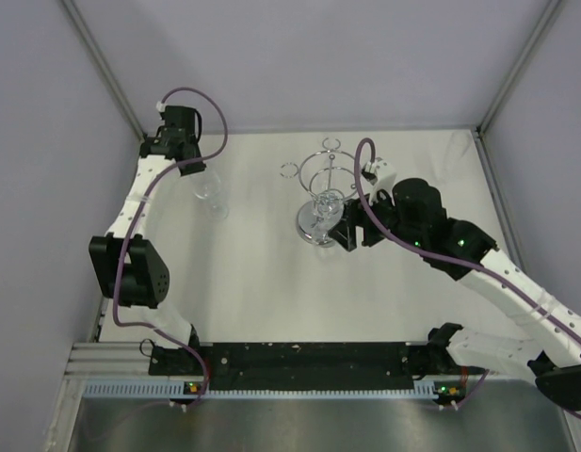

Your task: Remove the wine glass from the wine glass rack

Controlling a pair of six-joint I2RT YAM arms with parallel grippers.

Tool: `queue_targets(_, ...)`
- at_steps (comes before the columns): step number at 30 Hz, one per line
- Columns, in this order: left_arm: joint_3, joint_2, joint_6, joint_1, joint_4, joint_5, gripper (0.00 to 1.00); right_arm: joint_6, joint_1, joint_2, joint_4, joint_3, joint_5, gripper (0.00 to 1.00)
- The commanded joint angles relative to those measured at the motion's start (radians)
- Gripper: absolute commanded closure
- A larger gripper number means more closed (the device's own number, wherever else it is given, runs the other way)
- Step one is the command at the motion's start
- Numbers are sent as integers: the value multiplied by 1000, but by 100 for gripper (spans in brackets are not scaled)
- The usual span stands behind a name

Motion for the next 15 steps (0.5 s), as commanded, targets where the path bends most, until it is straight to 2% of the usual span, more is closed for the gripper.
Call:
queue_targets(1, 53, -4, -7, 4, 26, 10, 63, 6, -6, -6, 32, 22, -5, 27)
queue_targets(9, 47, -56, -12, 2, -1, 59, 56, 50, -24, 14, 27, 34, 11, 24)
queue_targets(15, -36, -149, -42, 2, 31, 130, 51, 128, -53, 47, 50, 33, 34, 23)
